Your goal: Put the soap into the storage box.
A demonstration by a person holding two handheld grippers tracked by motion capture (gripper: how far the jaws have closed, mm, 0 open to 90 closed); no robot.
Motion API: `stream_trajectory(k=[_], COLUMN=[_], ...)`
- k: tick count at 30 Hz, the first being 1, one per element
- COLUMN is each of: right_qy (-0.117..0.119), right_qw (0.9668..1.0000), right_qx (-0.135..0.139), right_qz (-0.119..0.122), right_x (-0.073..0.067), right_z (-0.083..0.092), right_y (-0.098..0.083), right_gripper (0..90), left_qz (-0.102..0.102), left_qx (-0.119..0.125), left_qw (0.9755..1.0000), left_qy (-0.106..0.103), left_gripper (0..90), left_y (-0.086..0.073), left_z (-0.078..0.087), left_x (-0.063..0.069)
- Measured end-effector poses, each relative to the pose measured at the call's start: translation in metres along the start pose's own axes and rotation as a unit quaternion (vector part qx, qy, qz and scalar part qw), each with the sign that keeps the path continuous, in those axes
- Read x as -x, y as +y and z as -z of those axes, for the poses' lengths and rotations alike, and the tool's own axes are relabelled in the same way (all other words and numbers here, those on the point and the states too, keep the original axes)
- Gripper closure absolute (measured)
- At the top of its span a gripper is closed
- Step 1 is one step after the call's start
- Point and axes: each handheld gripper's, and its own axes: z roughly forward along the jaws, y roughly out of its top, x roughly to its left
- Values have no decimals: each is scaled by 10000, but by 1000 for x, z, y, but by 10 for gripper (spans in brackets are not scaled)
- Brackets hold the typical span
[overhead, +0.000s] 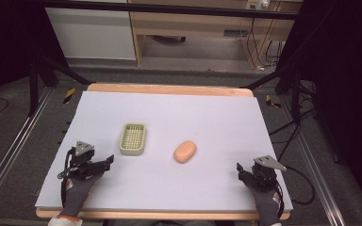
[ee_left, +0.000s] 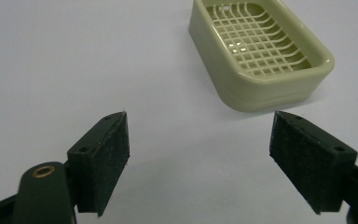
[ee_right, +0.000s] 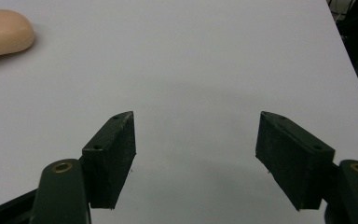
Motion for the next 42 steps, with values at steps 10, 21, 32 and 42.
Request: stream_trajectory(k=[10,21,32,42], right_qy=[17,40,33,-34], right_qw=[10000,9999,9999,9999], right_qx=[20,-86,-107,-108], right_qz=[48,64,66,33], right_x=[-1,-3,-3,-3], right_z=[0,-3,-3,-3], right_y=[0,0,-1,-1], right_gripper=[281,270,264,248], left_qz=[-14,-221,-345,-470], left_qx=[212,204,207,152], left_qw=[9994,9985,9968,9955], left_qy=[-290,-462,-691,-808], left_gripper=[191,188,185,182], left_y=[6,10,16,23], left_z=[9,11,12,10], left_x=[14,28,44,55])
